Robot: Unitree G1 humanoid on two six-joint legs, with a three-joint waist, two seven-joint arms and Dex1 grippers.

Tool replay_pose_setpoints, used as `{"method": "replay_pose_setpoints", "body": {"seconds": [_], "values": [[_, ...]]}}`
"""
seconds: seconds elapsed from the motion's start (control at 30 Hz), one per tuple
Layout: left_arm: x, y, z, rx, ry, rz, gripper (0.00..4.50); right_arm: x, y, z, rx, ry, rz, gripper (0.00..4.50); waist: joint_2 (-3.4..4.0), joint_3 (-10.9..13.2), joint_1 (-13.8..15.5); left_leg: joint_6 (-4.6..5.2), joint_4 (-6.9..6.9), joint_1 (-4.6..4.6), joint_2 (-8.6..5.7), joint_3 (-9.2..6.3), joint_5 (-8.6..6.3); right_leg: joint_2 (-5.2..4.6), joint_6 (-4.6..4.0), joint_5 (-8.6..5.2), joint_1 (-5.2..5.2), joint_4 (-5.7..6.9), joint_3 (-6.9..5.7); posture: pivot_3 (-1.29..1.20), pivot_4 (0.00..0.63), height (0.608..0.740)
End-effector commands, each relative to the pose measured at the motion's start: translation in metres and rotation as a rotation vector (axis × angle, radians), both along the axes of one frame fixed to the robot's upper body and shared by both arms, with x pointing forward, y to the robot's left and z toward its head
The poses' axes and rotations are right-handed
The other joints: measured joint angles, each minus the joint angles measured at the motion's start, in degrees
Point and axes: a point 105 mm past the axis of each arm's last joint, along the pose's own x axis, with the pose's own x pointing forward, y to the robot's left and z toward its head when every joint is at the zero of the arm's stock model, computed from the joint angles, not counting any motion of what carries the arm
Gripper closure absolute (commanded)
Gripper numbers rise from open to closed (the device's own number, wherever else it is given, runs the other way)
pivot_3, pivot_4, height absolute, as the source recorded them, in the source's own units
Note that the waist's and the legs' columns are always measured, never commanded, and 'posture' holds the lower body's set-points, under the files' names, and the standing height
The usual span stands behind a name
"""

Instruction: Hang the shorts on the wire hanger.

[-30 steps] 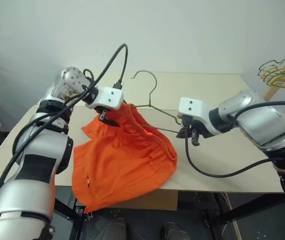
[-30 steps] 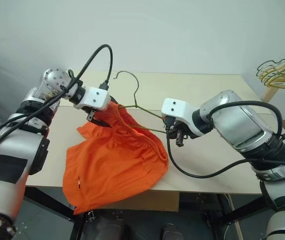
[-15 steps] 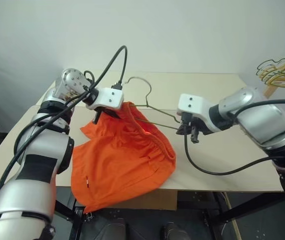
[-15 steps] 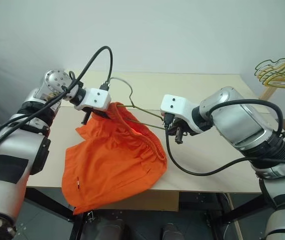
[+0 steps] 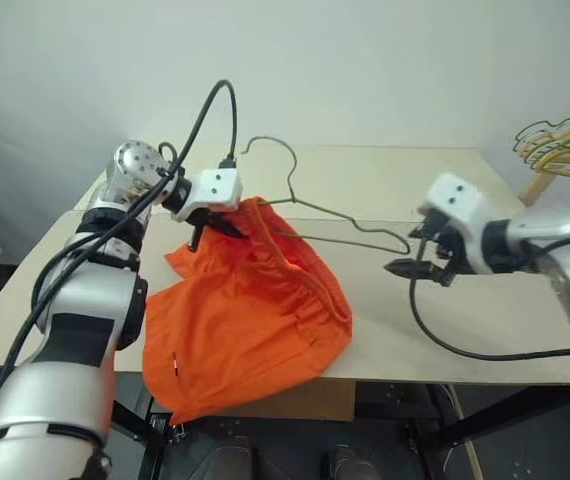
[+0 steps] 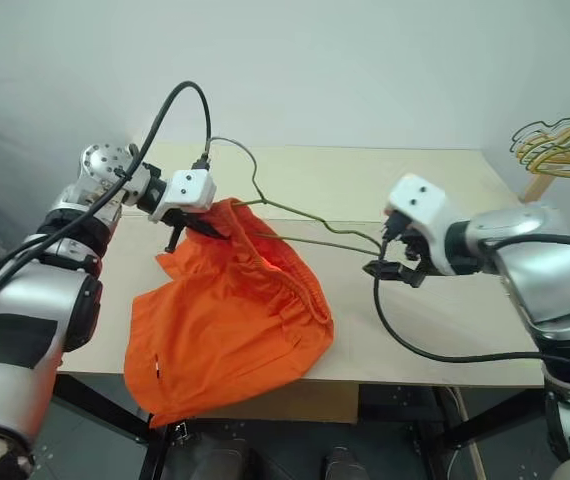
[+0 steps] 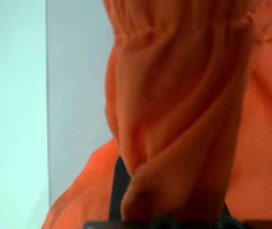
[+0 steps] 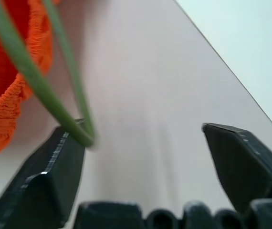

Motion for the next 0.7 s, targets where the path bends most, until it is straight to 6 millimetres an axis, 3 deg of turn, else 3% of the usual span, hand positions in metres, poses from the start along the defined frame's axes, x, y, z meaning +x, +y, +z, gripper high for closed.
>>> {"method": "replay_pose_setpoints", "body": {"seconds": [0.03,0.1,0.17,0.3,0.5,0.7], "values": [[0.001,-0.002,0.015,-0.050,-0.048,-0.004,4.50,-0.012,-0.016,0.025,0.170,-0.155,-0.074,0.04,-0.03,-0.02,-0.03,0.00,0.00,0.01,-0.01,0.00,0.00,0.00,0.00,0.00,0.02,-0.01,0.01,0.10,0.000,0.740],[0.002,-0.003,0.015,-0.065,-0.048,0.009,4.50,-0.020,-0.021,0.016,0.259,-0.170,-0.104,0.04,-0.04,-0.03,-0.05,0.00,0.02,0.06,-0.02,-0.02,0.00,0.00,0.01,0.01,0.08,0.00,0.02,0.10,0.000,0.740],[0.003,-0.004,0.016,-0.077,-0.048,0.016,4.50,-0.033,-0.018,-0.006,0.288,-0.133,-0.103,0.04,-0.08,-0.06,-0.01,0.00,0.02,0.11,-0.02,-0.07,0.00,0.00,0.02,0.01,0.14,0.01,0.00,0.11,0.000,0.740],[0.005,-0.005,0.020,-0.086,-0.054,0.029,4.50,-0.056,0.011,-0.054,0.307,-0.020,-0.025,0.04,-0.08,-0.06,-0.12,0.01,0.02,0.30,-0.04,-0.09,0.00,0.00,0.05,-0.01,0.36,0.01,0.01,0.10,0.000,0.740],[0.007,-0.009,0.021,-0.090,-0.065,0.031,4.50,-0.048,0.058,-0.088,0.353,0.021,0.006,0.04,-0.09,-0.05,-2.20,0.06,0.10,0.87,0.02,-0.08,0.04,0.03,0.35,-0.25,0.94,-0.02,0.01,0.10,0.000,0.740],[0.006,-0.010,0.022,-0.093,-0.064,0.026,4.50,-0.043,0.085,-0.104,0.372,0.071,0.056,0.04,-0.09,-0.05,-2.98,0.06,-0.02,0.96,0.01,-0.10,0.03,0.04,0.43,-0.29,1.05,-0.06,0.01,0.10,0.000,0.740]]}}
